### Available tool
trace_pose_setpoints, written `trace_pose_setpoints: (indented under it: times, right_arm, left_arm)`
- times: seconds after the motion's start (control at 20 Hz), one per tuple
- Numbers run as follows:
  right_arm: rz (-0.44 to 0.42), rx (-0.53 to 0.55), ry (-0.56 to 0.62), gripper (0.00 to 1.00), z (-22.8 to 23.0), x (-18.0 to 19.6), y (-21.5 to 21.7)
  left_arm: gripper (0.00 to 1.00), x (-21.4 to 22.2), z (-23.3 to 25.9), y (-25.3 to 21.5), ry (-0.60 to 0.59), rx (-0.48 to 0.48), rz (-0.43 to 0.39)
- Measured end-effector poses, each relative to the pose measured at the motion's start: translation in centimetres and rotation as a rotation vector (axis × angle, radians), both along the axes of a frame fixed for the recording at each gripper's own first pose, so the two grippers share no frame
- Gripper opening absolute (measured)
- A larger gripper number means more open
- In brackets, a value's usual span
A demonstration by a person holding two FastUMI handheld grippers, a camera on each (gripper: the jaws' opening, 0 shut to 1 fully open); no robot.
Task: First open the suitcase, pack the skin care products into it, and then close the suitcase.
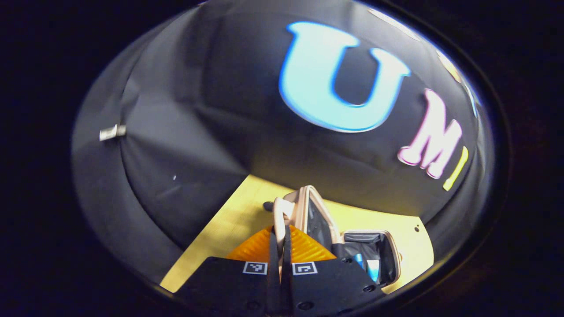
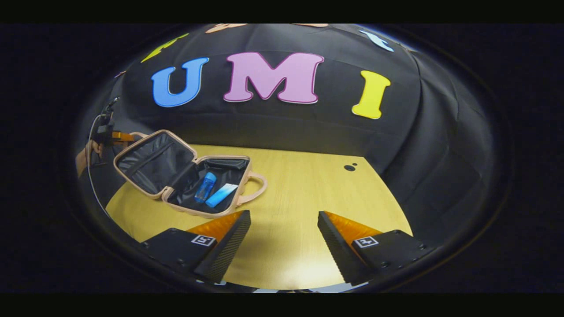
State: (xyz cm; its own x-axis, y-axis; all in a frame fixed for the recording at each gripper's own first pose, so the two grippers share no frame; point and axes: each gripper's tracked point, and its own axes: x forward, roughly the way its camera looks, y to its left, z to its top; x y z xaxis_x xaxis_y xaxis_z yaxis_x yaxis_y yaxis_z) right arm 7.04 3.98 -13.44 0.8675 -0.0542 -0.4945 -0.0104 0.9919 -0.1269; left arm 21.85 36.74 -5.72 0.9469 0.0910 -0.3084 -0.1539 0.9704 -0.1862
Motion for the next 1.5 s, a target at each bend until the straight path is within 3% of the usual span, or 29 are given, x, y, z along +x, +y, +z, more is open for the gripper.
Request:
trace_pose_setpoints:
  times: [0.1,0.25,0.45,0.65,0.95,1.1,1.2,1.3,1.35,1.4,1.5]
  right_arm:
    - [0.003,0.023,-0.028,0.97,0.9,0.5,-1.0]
    - [0.052,-0.042,-0.045,0.97,1.0,1.0,-3.5]
    - [0.090,0.028,-0.097,0.97,3.3,2.2,-6.2]
    - [0.077,0.077,-0.144,0.97,5.2,2.0,-11.0]
    - [0.083,0.101,-0.166,0.96,5.9,-0.1,-16.2]
    - [0.061,0.127,-0.169,0.97,6.4,-0.4,-17.0]
    - [0.027,0.150,-0.209,0.97,7.5,-0.1,-16.9]
    - [0.009,0.162,-0.225,0.97,7.9,-0.2,-16.1]
    - [0.009,0.165,-0.230,0.97,8.0,-0.3,-15.5]
    - [0.010,0.166,-0.237,0.97,8.4,-0.5,-15.0]
    - [0.014,0.186,-0.246,0.97,9.3,-0.8,-13.3]
  left_arm:
    - [0.06,-0.4,3.1,-5.0,-0.005,0.125,-0.061]
    - [0.06,-0.1,5.2,-14.1,-0.018,0.213,-0.145]
    - [0.06,-0.5,4.5,-28.2,0.023,0.146,-0.252]
    - [0.06,0.8,-1.9,-38.0,0.127,0.097,-0.271]
    - [0.06,2.9,-12.6,-44.2,0.324,0.128,-0.196]
    - [0.10,2.8,-15.2,-45.4,0.421,0.116,-0.125]
    - [0.12,2.9,-14.0,-45.9,0.384,0.116,-0.131]
    - [0.28,1.7,-11.2,-47.6,0.306,0.096,-0.188]
    - [0.54,0.9,-9.6,-47.8,0.257,0.098,-0.210]
    - [0.63,0.1,-7.6,-47.8,0.199,0.107,-0.228]
    - [0.68,-2.4,-3.0,-47.9,0.070,0.130,-0.253]
